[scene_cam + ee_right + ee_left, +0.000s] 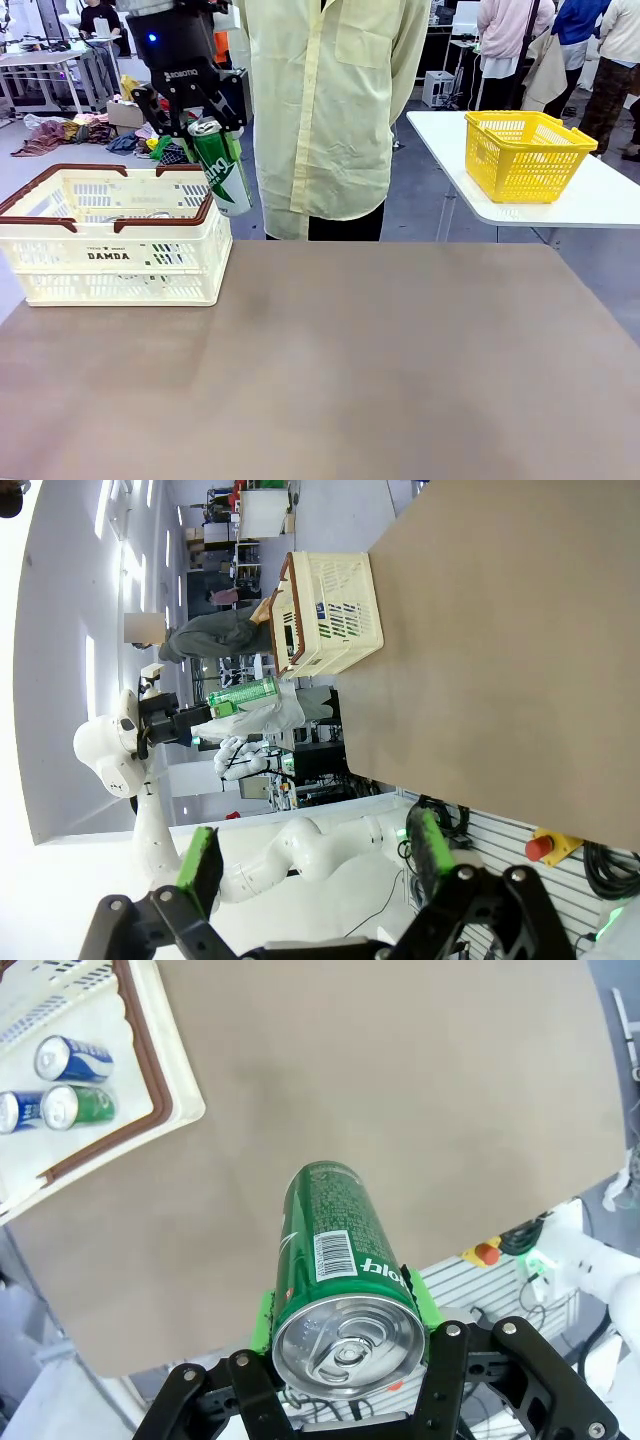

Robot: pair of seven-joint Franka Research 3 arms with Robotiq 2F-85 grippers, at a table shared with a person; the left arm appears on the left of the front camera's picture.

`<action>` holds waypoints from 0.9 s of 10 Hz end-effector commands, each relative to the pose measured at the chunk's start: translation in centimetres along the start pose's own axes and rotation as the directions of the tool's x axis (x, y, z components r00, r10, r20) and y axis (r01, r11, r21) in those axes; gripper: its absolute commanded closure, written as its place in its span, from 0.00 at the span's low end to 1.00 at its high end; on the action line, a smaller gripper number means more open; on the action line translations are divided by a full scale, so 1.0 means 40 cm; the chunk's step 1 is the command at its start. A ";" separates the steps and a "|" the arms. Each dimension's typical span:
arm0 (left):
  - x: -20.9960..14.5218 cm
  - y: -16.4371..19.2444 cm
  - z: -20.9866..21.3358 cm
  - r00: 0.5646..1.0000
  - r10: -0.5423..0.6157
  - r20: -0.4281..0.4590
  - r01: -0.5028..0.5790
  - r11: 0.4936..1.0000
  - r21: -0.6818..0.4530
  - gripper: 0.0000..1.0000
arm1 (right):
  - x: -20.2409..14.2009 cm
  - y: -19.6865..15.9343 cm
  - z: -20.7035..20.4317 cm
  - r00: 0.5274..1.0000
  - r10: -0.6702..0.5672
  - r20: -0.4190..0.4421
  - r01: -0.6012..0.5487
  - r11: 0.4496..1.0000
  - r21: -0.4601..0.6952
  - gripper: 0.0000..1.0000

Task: Place the drinks into the Shopping basket.
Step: Pick up one drink and place it into the Shopping basket.

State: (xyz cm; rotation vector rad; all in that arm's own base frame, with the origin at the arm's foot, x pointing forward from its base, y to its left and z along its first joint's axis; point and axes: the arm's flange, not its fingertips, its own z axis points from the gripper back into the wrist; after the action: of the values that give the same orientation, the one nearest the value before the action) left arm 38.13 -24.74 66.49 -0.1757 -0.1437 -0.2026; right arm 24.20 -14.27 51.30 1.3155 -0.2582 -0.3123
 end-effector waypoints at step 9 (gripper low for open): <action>0.189 0.610 0.100 0.937 0.264 0.231 -0.295 0.949 0.111 1.00 | 0.005 0.011 0.000 1.000 0.017 0.007 -0.017 1.000 0.022 0.00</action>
State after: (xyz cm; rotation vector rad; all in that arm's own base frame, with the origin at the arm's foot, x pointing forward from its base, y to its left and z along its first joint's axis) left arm 49.86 -2.06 67.85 -0.0866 -0.3372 0.1338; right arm 24.17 -14.29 51.30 1.3150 -0.2583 -0.3134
